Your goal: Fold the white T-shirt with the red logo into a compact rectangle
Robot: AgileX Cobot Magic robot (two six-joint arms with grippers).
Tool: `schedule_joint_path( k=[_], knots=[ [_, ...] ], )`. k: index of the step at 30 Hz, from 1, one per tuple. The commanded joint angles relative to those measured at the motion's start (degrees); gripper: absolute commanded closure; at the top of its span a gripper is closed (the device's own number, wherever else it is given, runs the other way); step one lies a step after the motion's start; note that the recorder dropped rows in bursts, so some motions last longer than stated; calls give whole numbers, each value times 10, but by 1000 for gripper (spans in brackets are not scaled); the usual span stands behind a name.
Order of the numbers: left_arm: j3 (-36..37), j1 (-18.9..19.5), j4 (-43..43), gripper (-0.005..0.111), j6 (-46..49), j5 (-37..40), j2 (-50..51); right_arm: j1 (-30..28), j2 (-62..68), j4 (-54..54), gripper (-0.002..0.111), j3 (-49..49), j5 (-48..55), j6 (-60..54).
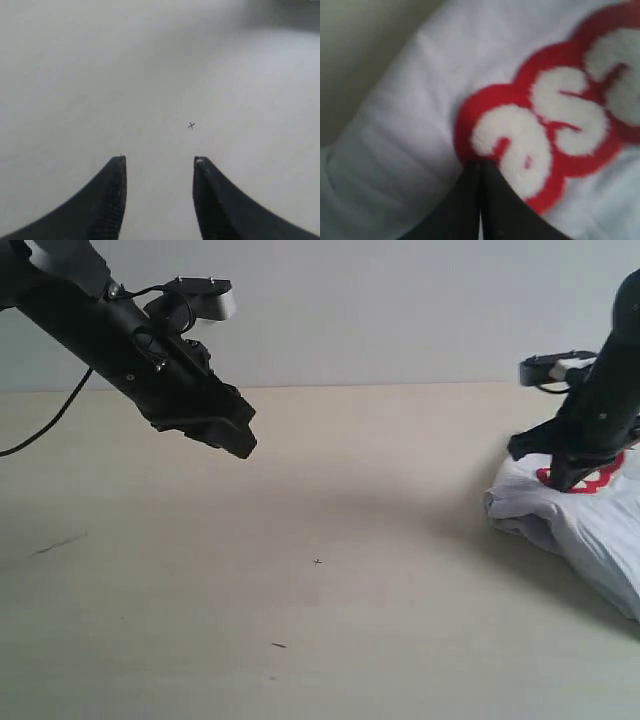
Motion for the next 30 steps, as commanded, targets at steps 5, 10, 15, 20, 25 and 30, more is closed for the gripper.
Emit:
schedule_joint_path(
  k=[5,10,15,20,25,30],
  knots=[
    [2,1,3,64,-1,-10,-7,127,79,77,108,-17,-49,-88],
    [2,8,16,64,-3,-4,-9,198,79,169,108,-42,8,-184],
    [2,33,10,64,-3,-3,-23,293,79,184,108,-68,14,-187],
    [2,38,1,64,-3,-1,-36,329,62,192,80,-109,52,-158],
    [2,38,-1,64,-3,6,-35,244,-53,66,70,-61,18,-6],
    [2,38,-7,64,-3,6,-35,61,-117,113,59,48,-5,-6]
  ],
)
